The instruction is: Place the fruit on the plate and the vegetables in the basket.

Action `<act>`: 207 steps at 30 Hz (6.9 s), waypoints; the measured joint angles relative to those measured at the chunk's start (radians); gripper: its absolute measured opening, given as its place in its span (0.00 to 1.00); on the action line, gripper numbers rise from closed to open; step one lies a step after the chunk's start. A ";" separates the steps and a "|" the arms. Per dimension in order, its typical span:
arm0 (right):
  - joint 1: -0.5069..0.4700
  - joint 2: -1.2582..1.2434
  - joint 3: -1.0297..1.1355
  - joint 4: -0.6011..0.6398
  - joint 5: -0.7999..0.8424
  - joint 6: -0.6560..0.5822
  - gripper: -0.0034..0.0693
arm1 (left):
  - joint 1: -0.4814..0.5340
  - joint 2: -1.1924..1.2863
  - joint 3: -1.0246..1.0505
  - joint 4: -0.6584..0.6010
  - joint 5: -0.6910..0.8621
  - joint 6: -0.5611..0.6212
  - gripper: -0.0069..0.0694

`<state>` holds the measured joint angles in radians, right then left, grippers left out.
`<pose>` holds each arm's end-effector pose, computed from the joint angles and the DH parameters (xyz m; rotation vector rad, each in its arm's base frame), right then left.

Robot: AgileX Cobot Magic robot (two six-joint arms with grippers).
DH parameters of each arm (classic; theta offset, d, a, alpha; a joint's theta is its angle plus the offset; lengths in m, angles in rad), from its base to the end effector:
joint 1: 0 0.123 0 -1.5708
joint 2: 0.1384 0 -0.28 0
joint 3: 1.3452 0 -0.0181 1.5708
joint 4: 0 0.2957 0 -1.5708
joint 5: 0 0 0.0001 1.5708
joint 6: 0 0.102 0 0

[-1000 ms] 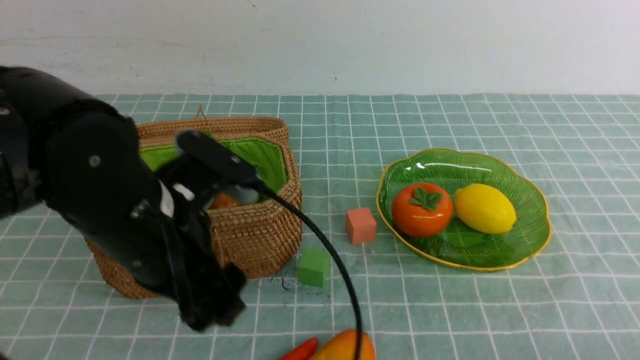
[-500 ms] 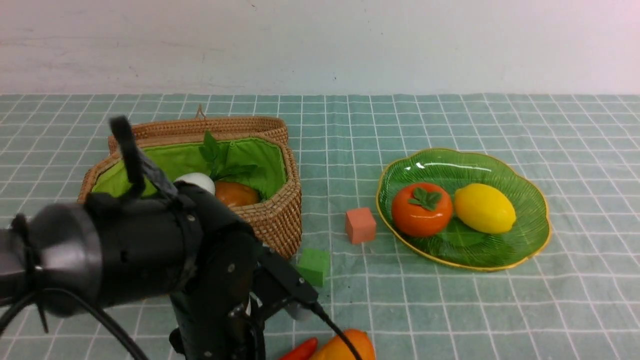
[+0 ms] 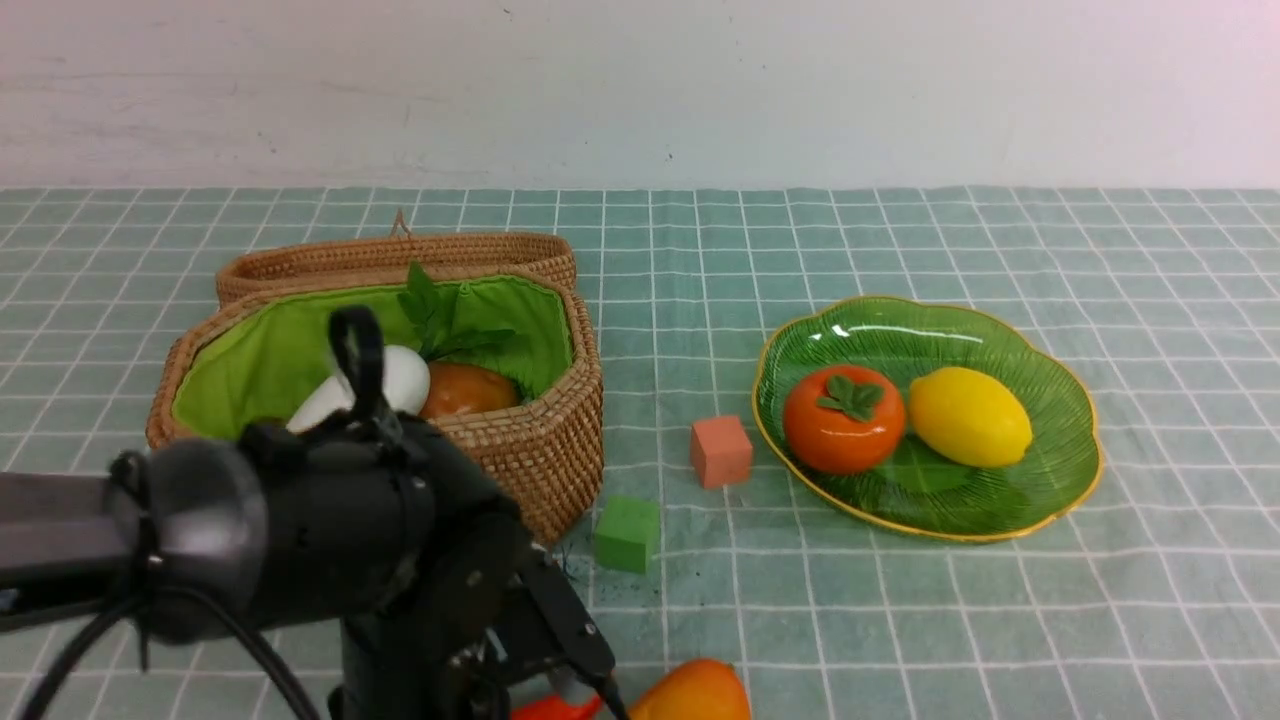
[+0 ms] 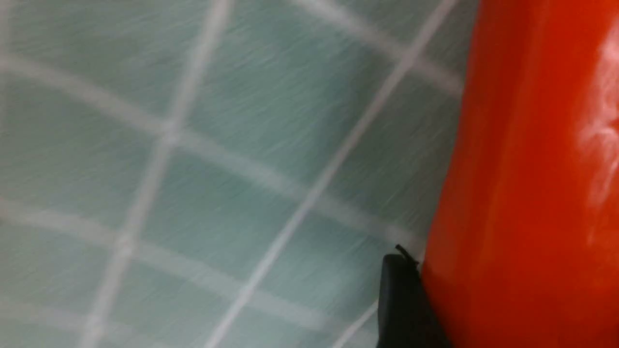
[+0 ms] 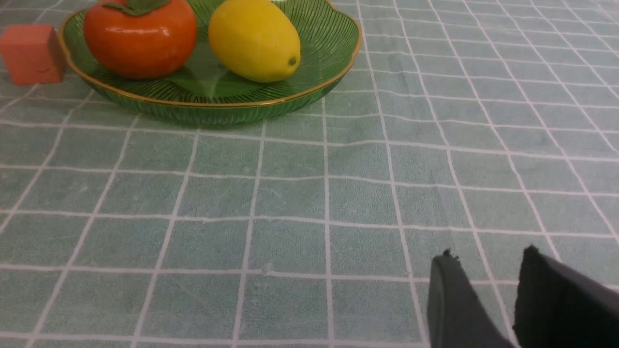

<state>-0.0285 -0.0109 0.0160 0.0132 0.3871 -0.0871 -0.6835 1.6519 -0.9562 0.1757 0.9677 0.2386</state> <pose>0.1127 -0.0027 0.1702 -0.0469 1.8757 -0.0665 0.2528 -0.1869 0.1412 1.5200 2.7100 0.2210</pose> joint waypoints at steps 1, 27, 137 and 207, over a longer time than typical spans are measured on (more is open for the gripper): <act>0.000 0.000 0.000 0.000 0.000 0.000 0.34 | 0.003 -0.007 -0.002 0.007 0.005 0.003 0.57; 0.000 0.000 0.000 0.000 0.000 0.000 0.37 | 0.347 -0.105 -0.127 0.508 -0.531 -0.026 0.95; 0.000 0.000 0.000 0.001 0.000 0.000 0.38 | 0.024 -0.695 -0.394 0.078 0.266 -0.567 0.07; 0.000 0.000 0.000 0.001 0.000 0.000 0.38 | 0.690 -1.661 0.985 -0.176 -0.585 -0.398 0.09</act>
<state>-0.0289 -0.0109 0.0160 0.0140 0.3875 -0.0871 0.0067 -0.0093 0.0289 0.0000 0.3830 -0.1598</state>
